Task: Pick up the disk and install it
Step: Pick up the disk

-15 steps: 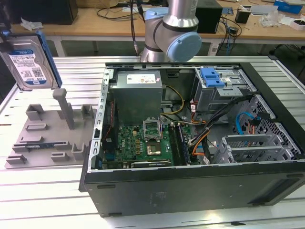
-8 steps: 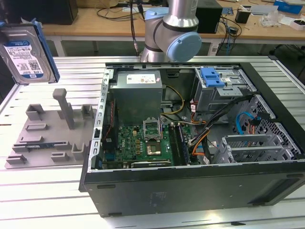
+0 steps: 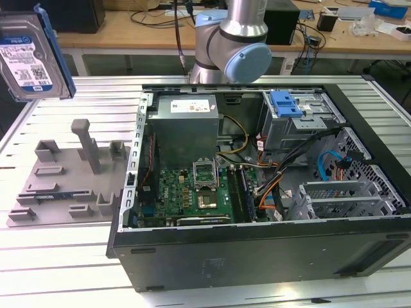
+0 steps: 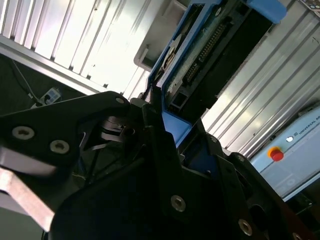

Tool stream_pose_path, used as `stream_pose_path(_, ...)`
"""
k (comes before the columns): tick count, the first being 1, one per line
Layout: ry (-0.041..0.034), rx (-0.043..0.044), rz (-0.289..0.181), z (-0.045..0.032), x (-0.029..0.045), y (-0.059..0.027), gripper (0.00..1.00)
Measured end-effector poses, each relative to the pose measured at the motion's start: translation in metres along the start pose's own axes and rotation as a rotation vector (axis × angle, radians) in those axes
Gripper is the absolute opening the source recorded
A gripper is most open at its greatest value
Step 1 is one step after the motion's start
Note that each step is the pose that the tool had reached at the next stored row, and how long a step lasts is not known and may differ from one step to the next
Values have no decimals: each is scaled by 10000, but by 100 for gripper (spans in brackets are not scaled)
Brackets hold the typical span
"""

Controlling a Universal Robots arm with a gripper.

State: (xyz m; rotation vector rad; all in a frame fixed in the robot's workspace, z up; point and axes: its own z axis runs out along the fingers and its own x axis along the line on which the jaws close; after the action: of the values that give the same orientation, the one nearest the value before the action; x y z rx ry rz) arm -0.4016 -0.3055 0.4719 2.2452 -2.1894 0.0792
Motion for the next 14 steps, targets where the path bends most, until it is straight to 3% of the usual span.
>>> stream_pose_path(8, -8, -1, 0, -304, 12, -14, 37)
stream_pose_path(14, -8, 0, -1, -327, 13, -15, 37)
